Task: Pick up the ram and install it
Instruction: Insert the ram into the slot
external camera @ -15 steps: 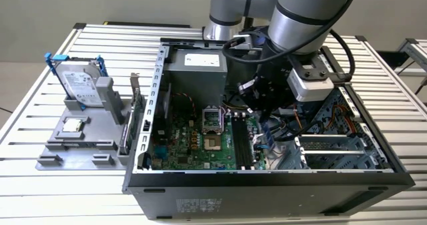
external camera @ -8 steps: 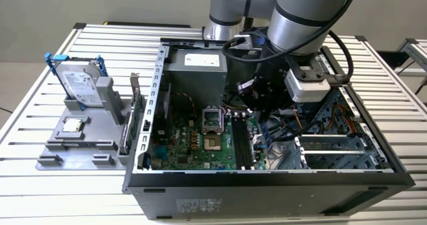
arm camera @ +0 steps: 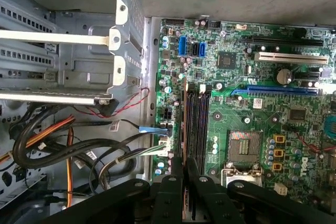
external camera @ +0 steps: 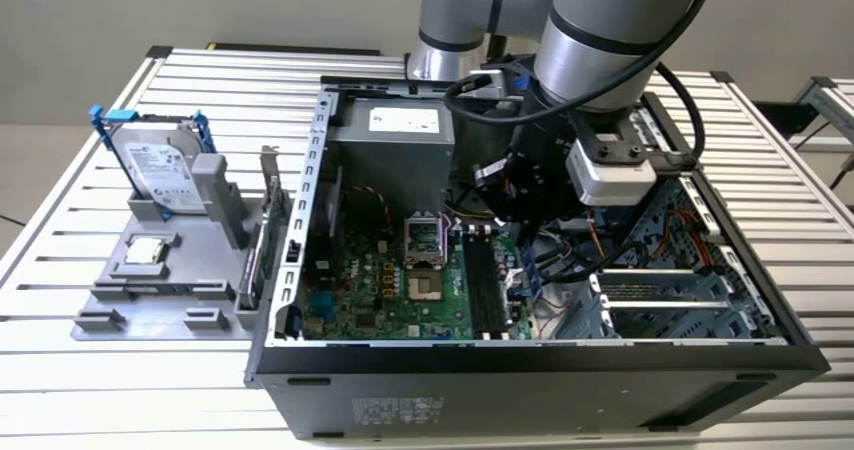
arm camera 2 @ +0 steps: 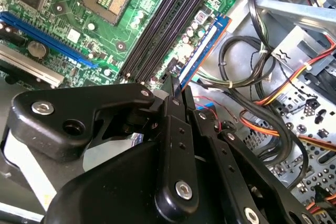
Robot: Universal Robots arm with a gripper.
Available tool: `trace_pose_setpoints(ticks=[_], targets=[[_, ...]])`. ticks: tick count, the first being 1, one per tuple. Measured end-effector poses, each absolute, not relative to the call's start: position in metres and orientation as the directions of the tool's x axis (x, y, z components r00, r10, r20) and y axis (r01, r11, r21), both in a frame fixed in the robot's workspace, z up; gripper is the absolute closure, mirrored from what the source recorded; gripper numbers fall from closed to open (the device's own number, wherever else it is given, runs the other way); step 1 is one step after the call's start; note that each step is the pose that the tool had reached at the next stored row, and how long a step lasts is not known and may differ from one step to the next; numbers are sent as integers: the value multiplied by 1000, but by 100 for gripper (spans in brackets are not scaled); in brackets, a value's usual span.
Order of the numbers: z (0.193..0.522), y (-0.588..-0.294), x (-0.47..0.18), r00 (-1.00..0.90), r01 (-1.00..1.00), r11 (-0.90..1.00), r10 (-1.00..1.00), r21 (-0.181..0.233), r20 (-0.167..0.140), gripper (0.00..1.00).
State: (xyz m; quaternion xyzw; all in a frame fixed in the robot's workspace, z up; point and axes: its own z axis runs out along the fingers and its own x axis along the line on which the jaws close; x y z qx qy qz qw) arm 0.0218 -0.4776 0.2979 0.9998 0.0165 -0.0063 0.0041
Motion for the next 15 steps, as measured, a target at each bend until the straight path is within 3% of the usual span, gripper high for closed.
trace_pose_setpoints(ticks=[15], targets=[[284,-477,22,999,33,-999,33,8,-13,100]])
